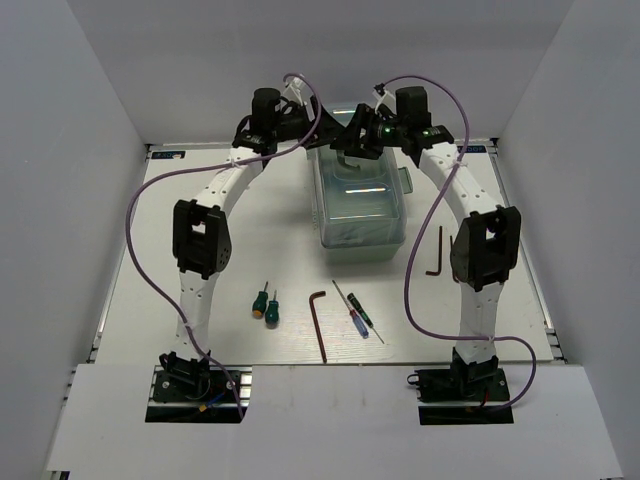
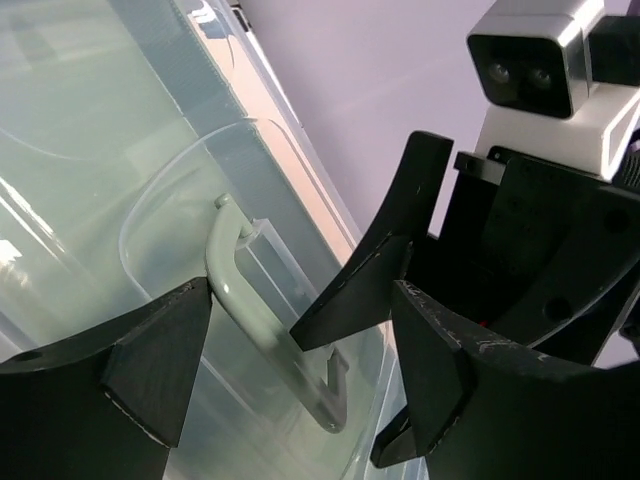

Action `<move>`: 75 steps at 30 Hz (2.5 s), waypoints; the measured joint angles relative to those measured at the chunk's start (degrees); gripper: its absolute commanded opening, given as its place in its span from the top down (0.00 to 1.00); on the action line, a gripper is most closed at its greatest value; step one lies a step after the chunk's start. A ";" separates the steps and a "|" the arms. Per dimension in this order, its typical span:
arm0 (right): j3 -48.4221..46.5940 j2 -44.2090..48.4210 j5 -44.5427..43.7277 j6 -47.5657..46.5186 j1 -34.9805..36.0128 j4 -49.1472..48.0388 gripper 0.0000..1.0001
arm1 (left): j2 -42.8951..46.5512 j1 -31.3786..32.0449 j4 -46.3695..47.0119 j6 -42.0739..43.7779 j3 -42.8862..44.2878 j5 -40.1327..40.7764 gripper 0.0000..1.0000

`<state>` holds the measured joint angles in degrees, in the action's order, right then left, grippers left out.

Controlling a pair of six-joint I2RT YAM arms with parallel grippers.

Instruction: Sort the tools into containers

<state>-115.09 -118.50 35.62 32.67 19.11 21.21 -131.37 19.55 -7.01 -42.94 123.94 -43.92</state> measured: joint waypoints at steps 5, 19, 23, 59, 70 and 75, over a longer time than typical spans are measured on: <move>0.96 0.00 1.42 0.24 -0.31 -1.66 0.29 | -0.98 0.31 -5.35 -0.04 3.19 0.48 0.20; 8.02 9.99 -2.93 -13.62 -4.57 3.93 0.29 | -2.29 1.64 -19.67 2.51 9.03 2.34 0.41; 18.34 24.13 -11.19 -21.53 -9.35 4.81 0.28 | -2.29 2.14 -21.64 3.58 9.68 3.85 0.47; 9.99 -10.71 7.85 -18.32 -22.01 4.35 0.35 | -2.23 3.50 -24.06 1.09 9.16 7.28 0.99; 10.75 -10.88 11.34 -16.52 -22.36 2.38 1.00 | -1.68 3.21 -23.39 0.50 8.44 7.45 1.00; 10.95 -9.64 7.93 -17.03 -22.43 2.71 1.00 | 1.66 1.88 -23.19 0.37 4.50 9.22 1.00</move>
<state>-104.14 -128.14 43.55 15.64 -3.31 23.92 -129.71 21.43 -30.20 -42.57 128.44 -34.70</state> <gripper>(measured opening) 0.175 0.294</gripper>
